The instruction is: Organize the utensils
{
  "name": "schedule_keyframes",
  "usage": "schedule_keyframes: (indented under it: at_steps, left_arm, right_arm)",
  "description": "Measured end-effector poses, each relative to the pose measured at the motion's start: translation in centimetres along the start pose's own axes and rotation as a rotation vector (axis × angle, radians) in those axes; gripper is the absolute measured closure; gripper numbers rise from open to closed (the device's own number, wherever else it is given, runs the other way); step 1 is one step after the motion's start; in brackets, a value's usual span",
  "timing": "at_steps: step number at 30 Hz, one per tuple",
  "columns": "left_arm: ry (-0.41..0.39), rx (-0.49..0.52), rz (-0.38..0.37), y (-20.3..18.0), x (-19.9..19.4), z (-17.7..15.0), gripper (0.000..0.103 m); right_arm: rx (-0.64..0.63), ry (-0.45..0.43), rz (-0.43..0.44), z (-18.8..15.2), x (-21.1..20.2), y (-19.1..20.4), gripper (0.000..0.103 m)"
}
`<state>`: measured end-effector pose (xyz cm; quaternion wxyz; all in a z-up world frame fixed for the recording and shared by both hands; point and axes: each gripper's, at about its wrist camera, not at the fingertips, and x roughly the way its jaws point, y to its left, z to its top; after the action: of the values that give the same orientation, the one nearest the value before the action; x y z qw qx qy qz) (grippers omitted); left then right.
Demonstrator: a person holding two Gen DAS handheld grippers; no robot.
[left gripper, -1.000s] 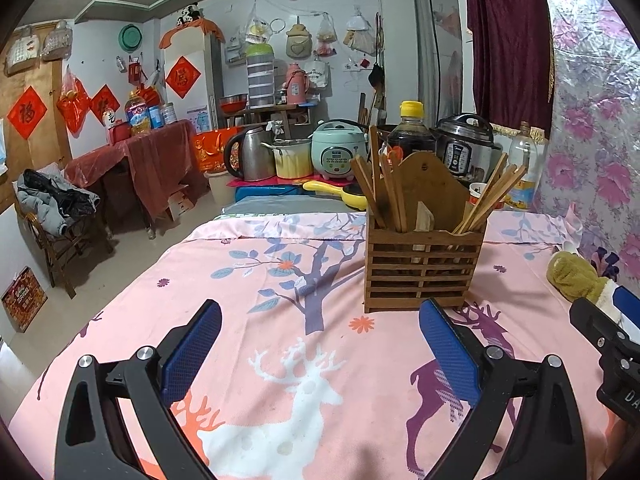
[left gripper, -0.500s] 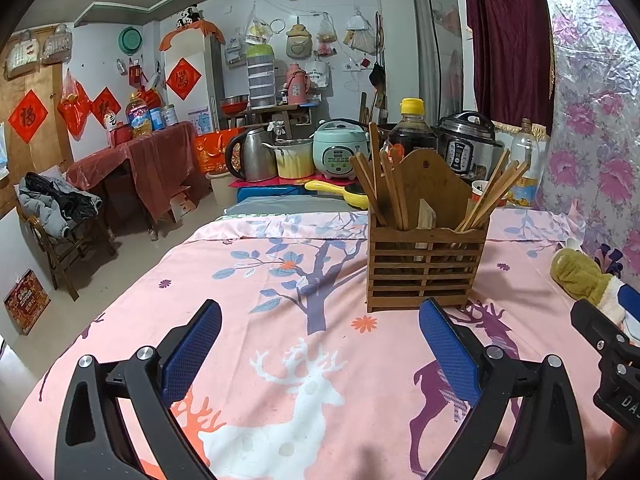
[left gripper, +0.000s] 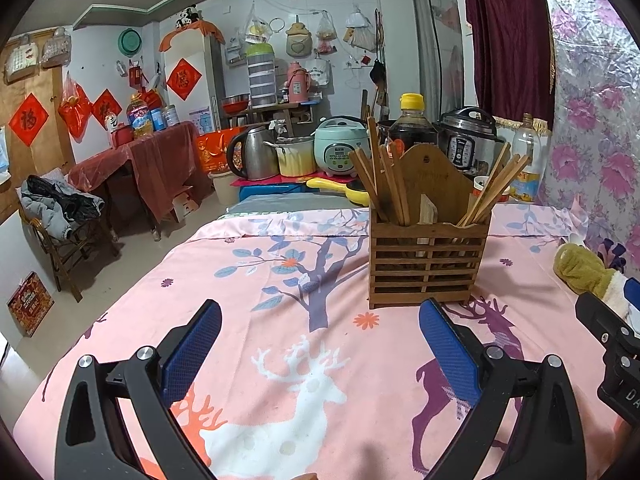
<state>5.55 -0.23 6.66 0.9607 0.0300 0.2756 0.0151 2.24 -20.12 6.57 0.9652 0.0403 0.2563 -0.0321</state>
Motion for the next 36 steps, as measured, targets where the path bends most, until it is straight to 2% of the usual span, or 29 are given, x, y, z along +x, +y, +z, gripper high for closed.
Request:
schedule_keyframes:
  at_steps: [36]
  left_arm:
    - [0.007,0.007,-0.004,-0.18,0.24,-0.47,0.006]
  right_arm:
    - [-0.001,0.001,-0.001,0.01,0.02,0.01,0.013]
